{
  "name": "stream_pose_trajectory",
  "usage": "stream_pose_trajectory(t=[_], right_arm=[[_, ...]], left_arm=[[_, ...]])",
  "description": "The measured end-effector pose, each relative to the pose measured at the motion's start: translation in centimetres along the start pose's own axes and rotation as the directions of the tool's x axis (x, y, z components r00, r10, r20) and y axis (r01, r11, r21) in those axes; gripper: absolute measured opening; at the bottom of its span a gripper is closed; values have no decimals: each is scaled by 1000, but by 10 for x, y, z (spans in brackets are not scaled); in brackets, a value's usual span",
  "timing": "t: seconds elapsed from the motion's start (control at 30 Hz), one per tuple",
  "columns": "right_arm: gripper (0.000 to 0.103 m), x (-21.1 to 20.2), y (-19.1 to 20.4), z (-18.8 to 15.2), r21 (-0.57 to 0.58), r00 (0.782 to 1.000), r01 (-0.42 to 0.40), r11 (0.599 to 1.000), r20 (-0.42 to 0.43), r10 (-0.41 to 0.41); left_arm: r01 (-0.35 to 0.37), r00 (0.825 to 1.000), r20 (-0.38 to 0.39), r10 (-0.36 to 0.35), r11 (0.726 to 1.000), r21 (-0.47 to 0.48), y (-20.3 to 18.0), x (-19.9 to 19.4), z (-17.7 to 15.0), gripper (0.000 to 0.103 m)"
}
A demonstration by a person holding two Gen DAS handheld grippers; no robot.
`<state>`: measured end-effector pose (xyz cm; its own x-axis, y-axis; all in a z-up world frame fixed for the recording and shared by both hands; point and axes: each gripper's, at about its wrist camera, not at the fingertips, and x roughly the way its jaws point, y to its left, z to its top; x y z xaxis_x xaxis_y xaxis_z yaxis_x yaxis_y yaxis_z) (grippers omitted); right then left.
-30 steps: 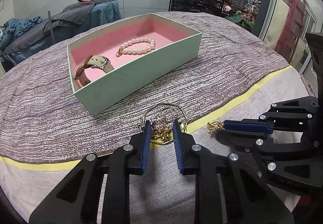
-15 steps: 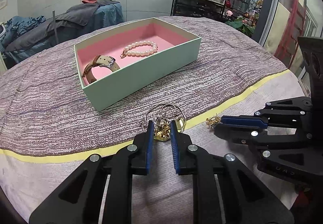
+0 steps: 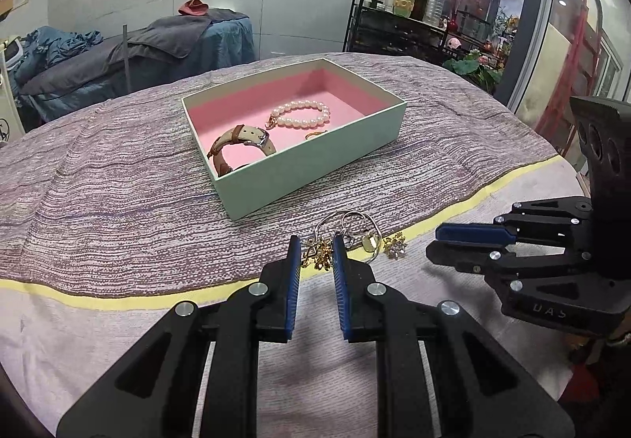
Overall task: Organize jewelry
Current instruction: 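Carry the held gold pieces into the pink box with both tools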
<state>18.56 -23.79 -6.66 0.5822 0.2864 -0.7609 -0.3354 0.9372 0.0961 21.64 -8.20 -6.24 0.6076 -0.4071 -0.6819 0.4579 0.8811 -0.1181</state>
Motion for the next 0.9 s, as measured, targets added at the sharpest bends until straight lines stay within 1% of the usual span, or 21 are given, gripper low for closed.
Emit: stream_pose_trajectory(t=[0.03, 0.07, 0.1, 0.2, 0.27, 0.33, 0.37, 0.43, 0.57, 0.67, 0.9], right_arm=[[32, 0, 0, 0, 5, 1000, -4, 1000, 9, 4], [41, 0, 1, 1, 1, 1000, -6, 1000, 13, 6], [46, 0, 3, 2, -4, 1000, 2, 1000, 21, -2], [45, 8, 6, 7, -23, 1000, 12, 1000, -1, -12], [40, 17, 8, 11, -35, 1000, 17, 999, -20, -18], [31, 26, 11, 14, -56, 999, 22, 998, -46, -25], [28, 29, 11, 14, -59, 998, 25, 998, -52, -28], [19, 31, 11, 15, -63, 998, 23, 998, -58, -27], [19, 29, 10, 14, -67, 998, 20, 998, -56, -24], [19, 24, 7, 14, -54, 999, 6, 999, -52, -8], [19, -2, 3, 26, -66, 1000, -11, 998, 5, 12]], left_arm=[[0, 1000, -2, 0, 1000, -3, 1, 1, -1, 17], [2, 1000, -3, -2, 1000, -7, 1, 1, -2, 17], [4, 1000, -5, -4, 1000, -11, 2, 2, -2, 17], [11, 1000, -6, -11, 1000, -15, 0, 3, -3, 17], [11, 1000, -6, -11, 1000, -11, -1, 4, -3, 17], [13, 1000, -7, -13, 1000, -9, -1, 4, -3, 17], [12, 1000, -9, -12, 1000, -8, -1, 4, -3, 17], [11, 1000, -10, -11, 1000, -10, 2, 4, -3, 17], [8, 1000, -11, -8, 1000, -18, 5, 5, -4, 17], [19, 1000, -4, -19, 999, -25, 6, 2, -3, 17], [33, 999, 22, -33, 999, -4, 8, -10, 10, 17]])
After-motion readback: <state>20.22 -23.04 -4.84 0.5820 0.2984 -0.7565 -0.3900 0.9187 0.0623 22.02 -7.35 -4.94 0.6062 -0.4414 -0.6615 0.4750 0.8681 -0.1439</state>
